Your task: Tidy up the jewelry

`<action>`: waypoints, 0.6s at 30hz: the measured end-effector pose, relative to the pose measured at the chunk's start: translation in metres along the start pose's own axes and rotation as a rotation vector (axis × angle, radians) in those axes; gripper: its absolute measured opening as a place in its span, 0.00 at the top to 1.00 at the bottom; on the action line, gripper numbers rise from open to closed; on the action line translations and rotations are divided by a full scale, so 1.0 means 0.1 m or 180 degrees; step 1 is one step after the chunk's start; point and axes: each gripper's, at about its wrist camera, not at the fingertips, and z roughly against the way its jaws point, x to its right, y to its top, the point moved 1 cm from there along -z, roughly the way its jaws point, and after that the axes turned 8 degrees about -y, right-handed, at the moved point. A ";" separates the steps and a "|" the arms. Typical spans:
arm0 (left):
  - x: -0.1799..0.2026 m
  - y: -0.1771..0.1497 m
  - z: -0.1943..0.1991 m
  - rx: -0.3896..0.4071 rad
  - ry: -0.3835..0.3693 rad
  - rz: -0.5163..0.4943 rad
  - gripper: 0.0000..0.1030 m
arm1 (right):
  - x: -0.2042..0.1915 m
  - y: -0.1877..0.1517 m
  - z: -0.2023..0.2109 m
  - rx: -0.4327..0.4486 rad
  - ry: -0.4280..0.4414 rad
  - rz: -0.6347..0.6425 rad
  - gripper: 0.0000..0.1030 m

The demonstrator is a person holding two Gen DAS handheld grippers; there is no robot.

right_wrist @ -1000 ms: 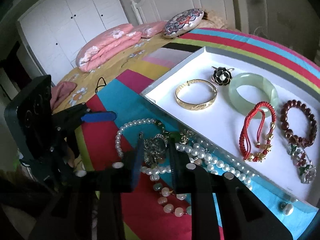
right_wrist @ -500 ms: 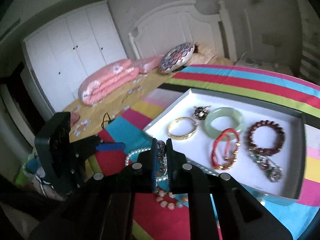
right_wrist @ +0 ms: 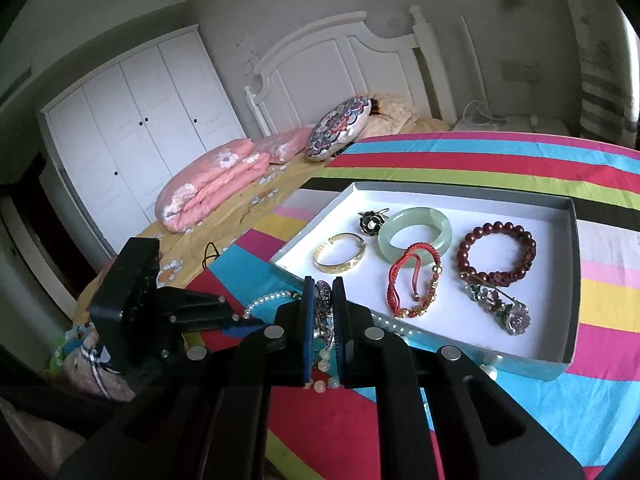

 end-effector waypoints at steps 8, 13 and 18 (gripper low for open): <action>0.04 0.04 0.01 0.0055 0.0041 -0.0038 0.93 | 0.08 -0.03 0.09 0.0069 -0.0034 -0.0074 0.91; -0.07 0.22 0.29 0.0346 0.0051 0.0071 0.93 | 0.13 -0.01 0.17 0.0151 -0.0054 -0.0112 0.91; -0.14 0.54 0.59 0.0634 0.0159 -0.0002 0.93 | 0.12 0.03 0.28 0.0278 -0.0051 -0.0107 0.91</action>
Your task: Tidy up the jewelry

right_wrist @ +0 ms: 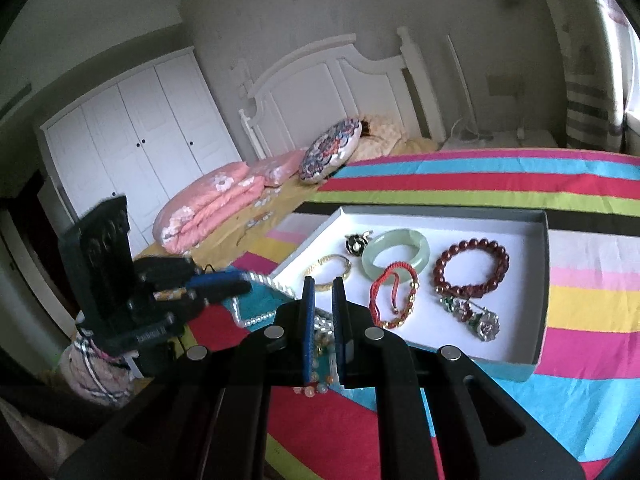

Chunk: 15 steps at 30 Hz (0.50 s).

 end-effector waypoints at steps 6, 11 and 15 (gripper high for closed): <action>0.01 0.21 0.07 0.0080 0.0071 -0.0104 0.93 | 0.02 -0.04 -0.05 -0.0163 -0.0184 0.0119 0.90; 0.03 0.14 0.00 -0.0001 0.0092 -0.0079 0.93 | -0.04 -0.25 -0.24 -0.0595 -0.0322 0.0327 0.89; 0.05 0.18 0.01 0.0047 0.0102 -0.0104 0.93 | -0.24 -0.47 -0.28 -0.0790 -0.0222 0.0695 0.65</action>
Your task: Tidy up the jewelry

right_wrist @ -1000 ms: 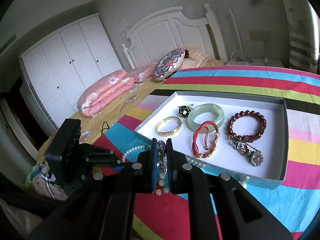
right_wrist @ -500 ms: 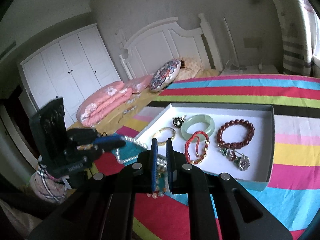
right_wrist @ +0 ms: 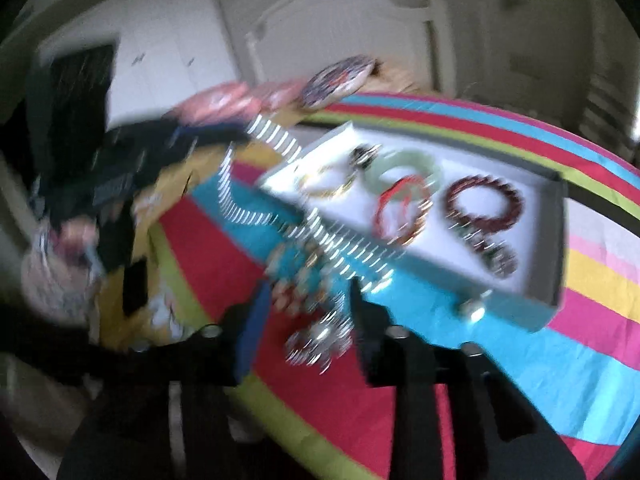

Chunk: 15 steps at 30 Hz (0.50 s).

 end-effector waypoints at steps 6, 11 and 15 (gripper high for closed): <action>0.03 0.27 0.13 0.0192 0.0032 -0.0122 0.93 | -0.16 -0.12 -0.10 -0.0099 -0.0217 0.0253 0.27; 0.07 0.45 0.18 0.0255 0.0051 -0.0229 0.93 | -0.28 -0.23 -0.22 -0.0151 -0.0401 0.0597 0.30; 0.09 0.59 0.24 0.0327 0.0069 -0.0288 0.93 | -0.25 -0.25 -0.24 -0.0115 -0.0375 0.0621 0.57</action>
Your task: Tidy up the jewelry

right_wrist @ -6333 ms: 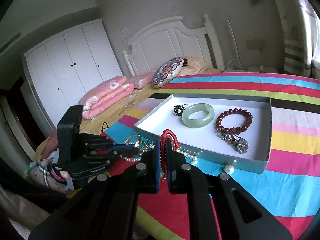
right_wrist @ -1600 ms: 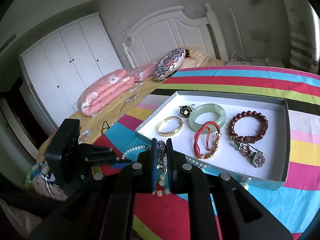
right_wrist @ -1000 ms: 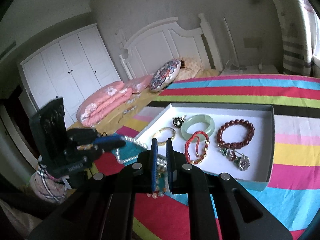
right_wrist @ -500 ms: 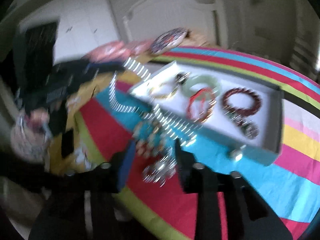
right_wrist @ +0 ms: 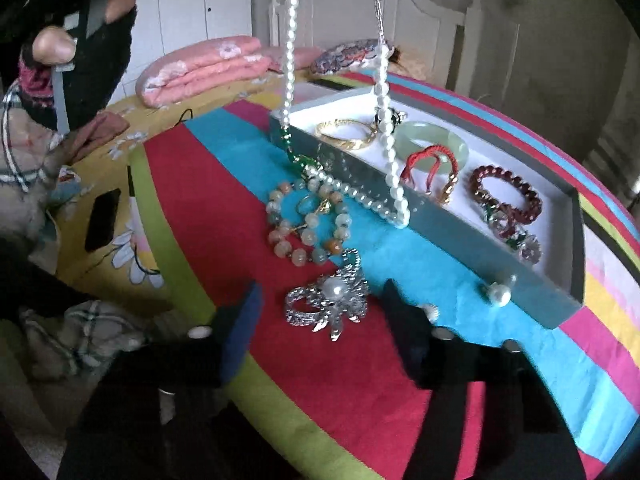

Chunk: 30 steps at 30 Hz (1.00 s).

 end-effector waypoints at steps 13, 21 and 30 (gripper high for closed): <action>0.00 0.36 0.13 0.0182 0.0017 -0.0123 0.93 | 0.13 0.03 0.12 0.0160 0.0077 -0.0204 0.61; -0.03 0.52 0.19 0.0231 0.0056 -0.0201 0.93 | 0.20 0.09 0.25 0.0272 0.0061 -0.0279 0.61; -0.14 0.71 0.08 0.0201 0.0102 -0.0237 0.93 | 0.47 0.30 0.30 0.0396 -0.0124 -0.0368 0.61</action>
